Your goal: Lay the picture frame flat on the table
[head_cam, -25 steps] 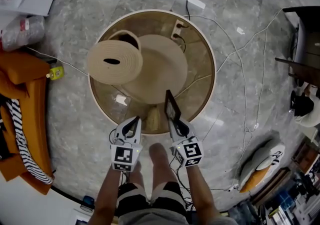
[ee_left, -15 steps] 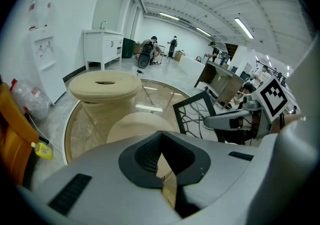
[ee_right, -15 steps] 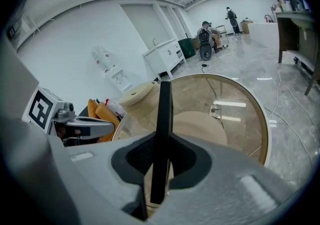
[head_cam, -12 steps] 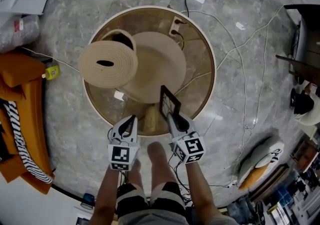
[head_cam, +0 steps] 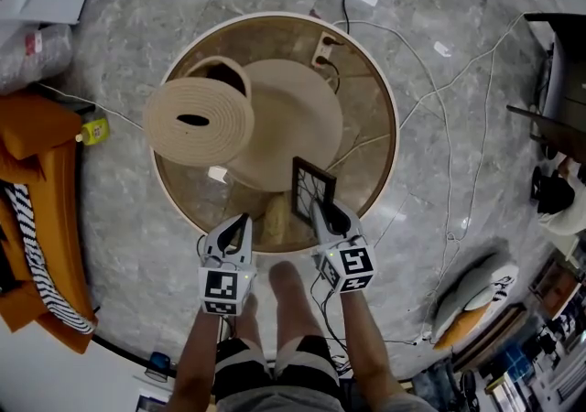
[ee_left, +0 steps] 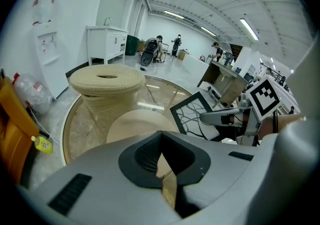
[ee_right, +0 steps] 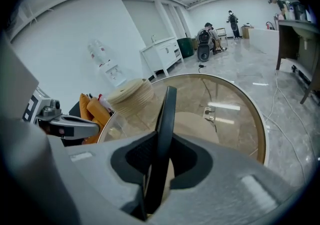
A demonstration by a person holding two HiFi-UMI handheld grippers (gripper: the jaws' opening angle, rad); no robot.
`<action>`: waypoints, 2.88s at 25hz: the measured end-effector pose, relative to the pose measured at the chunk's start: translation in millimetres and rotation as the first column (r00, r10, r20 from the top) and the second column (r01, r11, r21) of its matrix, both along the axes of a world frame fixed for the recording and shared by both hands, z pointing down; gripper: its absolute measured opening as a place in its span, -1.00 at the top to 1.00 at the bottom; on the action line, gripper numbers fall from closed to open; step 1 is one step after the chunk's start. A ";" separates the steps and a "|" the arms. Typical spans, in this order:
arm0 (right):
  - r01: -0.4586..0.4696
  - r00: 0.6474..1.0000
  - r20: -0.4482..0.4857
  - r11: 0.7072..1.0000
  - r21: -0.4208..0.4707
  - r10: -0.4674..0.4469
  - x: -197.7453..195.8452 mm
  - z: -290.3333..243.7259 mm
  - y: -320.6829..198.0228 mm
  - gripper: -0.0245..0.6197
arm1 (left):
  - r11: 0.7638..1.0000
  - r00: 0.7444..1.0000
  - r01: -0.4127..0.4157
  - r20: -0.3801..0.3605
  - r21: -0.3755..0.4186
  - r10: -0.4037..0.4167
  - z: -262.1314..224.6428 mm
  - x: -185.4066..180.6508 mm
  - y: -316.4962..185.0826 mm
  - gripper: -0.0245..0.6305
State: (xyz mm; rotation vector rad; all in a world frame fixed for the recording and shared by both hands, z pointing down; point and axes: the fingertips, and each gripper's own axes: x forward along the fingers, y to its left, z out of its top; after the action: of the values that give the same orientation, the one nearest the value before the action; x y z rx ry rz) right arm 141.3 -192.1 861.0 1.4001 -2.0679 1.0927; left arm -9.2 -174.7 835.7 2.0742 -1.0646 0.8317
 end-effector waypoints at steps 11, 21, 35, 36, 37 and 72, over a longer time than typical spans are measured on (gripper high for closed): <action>0.003 1.000 -0.006 1.000 -0.023 -0.003 2.3 20.2 1.1 0.68 | 0.999 0.999 0.037 -0.010 -0.021 -0.037 7.4 -2.5 5.0 0.88; -0.012 0.999 0.029 0.997 -0.082 0.015 10.9 37.8 4.0 0.51 | 0.999 0.999 0.043 -0.004 -0.031 -0.043 7.4 -1.7 10.1 0.88; -0.052 0.998 -0.040 0.993 -0.110 0.048 21.9 53.8 8.4 0.25 | 0.999 0.999 0.029 0.019 -0.022 -0.028 1.1 -3.5 23.2 0.88; -0.050 0.998 -0.038 0.992 -0.113 0.046 22.2 54.9 8.3 0.25 | 0.999 0.999 0.030 0.018 -0.021 -0.030 0.3 -3.3 24.1 0.88; -0.049 0.998 -0.040 0.992 -0.116 0.044 23.0 56.3 8.4 0.24 | 0.999 0.999 0.032 0.017 -0.020 -0.032 -0.4 -3.2 25.1 0.88; -0.042 0.987 -0.152 0.993 0.114 0.059 12.5 -106.1 11.0 0.43 | 0.980 0.999 -0.036 -0.025 0.194 0.042 -121.3 -19.4 9.2 0.88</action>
State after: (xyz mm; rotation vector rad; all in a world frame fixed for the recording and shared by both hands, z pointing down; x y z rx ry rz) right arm 153.8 -181.1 755.0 1.5470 -2.0177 0.8701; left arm -28.5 -165.5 714.3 2.2685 -1.1309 0.7395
